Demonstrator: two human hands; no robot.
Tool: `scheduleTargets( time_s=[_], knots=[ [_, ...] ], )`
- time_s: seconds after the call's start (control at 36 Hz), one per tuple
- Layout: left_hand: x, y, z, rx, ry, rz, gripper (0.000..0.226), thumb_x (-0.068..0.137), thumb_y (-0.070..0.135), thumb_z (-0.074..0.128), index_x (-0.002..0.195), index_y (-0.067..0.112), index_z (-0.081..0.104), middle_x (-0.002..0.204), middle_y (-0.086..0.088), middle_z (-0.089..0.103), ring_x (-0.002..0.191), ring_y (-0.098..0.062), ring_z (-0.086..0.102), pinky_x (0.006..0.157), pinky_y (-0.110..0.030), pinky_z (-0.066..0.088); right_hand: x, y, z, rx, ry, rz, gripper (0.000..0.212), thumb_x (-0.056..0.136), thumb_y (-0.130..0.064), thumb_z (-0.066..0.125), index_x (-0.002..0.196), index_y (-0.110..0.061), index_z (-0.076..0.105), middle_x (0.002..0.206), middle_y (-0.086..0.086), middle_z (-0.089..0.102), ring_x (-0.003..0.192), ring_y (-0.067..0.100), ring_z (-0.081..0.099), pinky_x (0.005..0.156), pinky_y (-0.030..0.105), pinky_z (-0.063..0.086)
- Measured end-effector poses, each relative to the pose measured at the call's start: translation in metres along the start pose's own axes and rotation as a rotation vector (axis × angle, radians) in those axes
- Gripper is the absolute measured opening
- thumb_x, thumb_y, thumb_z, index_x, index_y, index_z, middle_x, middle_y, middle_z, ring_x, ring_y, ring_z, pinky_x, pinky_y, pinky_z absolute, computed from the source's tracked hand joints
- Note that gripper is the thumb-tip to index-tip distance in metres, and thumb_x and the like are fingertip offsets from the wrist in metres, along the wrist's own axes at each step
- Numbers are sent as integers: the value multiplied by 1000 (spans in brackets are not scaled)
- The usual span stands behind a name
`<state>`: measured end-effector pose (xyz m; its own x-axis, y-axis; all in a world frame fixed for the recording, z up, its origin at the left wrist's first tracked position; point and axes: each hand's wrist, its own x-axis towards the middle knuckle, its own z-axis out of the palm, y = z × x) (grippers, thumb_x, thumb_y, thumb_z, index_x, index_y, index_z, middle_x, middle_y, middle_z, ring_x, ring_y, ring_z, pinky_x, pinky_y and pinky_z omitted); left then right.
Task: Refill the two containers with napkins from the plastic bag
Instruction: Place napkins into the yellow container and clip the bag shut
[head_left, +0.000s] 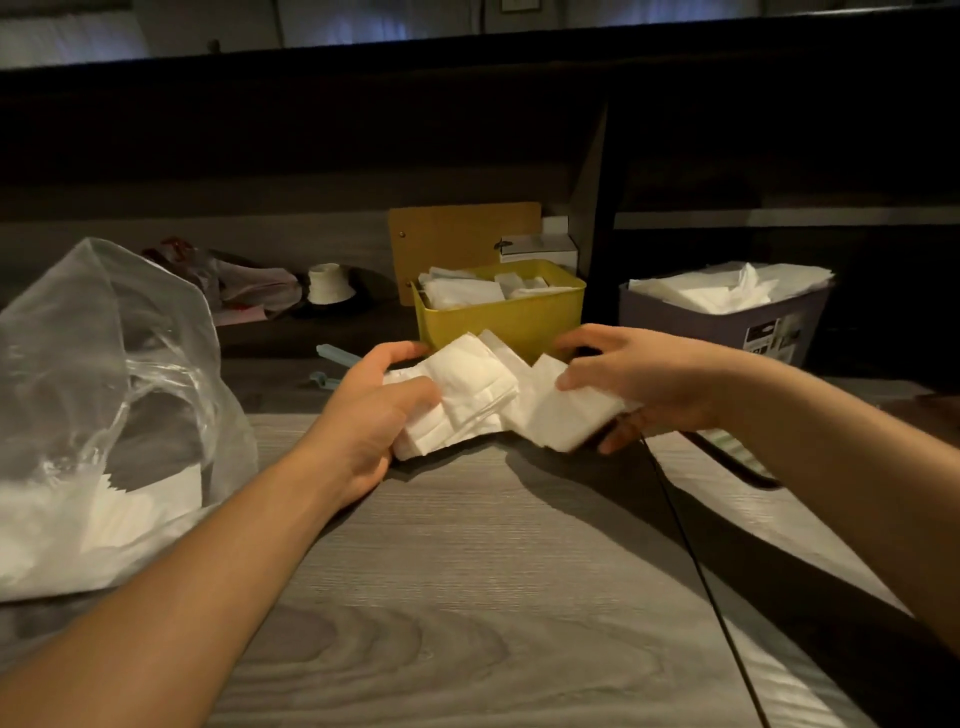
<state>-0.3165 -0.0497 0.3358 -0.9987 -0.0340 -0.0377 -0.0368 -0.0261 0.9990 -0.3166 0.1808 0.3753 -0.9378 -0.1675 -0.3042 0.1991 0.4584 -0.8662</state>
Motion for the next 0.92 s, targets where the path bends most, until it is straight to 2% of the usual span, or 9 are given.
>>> scheduleTargets(
  time_s=[0.11,0.19,0.25,0.33,0.58,0.69,0.78,0.83,0.92],
  knots=[
    [0,-2,-1,44,-28,20,49,89,-8,60,126,23,59,111,-6,69,92,-21,72,72,-34,63,0,-1,-6,-322,138,-75,43,96,-36,65,137,-32,52,123,-2,53,99,23,60,64,36,63],
    [1,-4,-2,77,-43,33,50,88,-8,59,127,23,60,113,-8,68,98,-26,70,84,-42,61,-4,-3,-12,-625,180,-208,39,95,-43,64,129,-26,63,124,-6,62,105,15,61,87,33,57],
    [2,-5,-3,96,-58,40,50,88,-8,60,126,25,60,115,-9,67,101,-27,70,87,-44,60,-7,-4,-11,-710,158,-243,40,93,-44,66,125,-20,67,120,-3,68,108,16,62,98,35,52],
    [3,-7,-3,114,-65,48,50,88,-7,61,125,28,61,117,-9,67,103,-28,69,89,-46,60,-7,-4,-8,-720,132,-241,37,91,-41,69,117,-14,72,113,5,72,106,21,65,99,45,52],
    [4,-8,-2,125,-88,54,50,90,-5,60,126,29,60,117,-8,66,100,-27,70,81,-42,61,17,7,2,-684,79,-197,40,83,-50,75,102,-16,73,101,5,71,96,25,66,89,45,54],
    [4,-8,-3,119,-92,49,50,90,-5,61,126,30,60,118,-8,66,100,-27,70,79,-41,62,22,7,-3,-502,-8,-154,25,82,-32,81,105,-23,76,99,-3,74,95,19,68,86,39,58],
    [3,-7,-3,112,-101,47,51,90,-5,61,128,29,59,119,-8,65,102,-28,69,80,-41,62,23,5,-11,-399,-13,-180,25,81,-19,82,104,-22,74,100,-1,75,94,19,71,89,39,58],
    [2,-6,-2,113,-92,41,51,90,-5,61,128,29,59,119,-8,65,103,-28,69,81,-42,62,21,4,-16,-364,11,-221,22,81,-17,82,100,-20,72,101,3,73,94,21,70,90,41,58],
    [1,-6,-1,118,-91,44,51,90,-4,61,129,29,58,117,-7,65,100,-28,69,67,-36,60,15,1,-22,-362,46,-308,20,82,-21,81,98,-20,70,99,2,73,89,19,72,81,38,60]
  ],
)
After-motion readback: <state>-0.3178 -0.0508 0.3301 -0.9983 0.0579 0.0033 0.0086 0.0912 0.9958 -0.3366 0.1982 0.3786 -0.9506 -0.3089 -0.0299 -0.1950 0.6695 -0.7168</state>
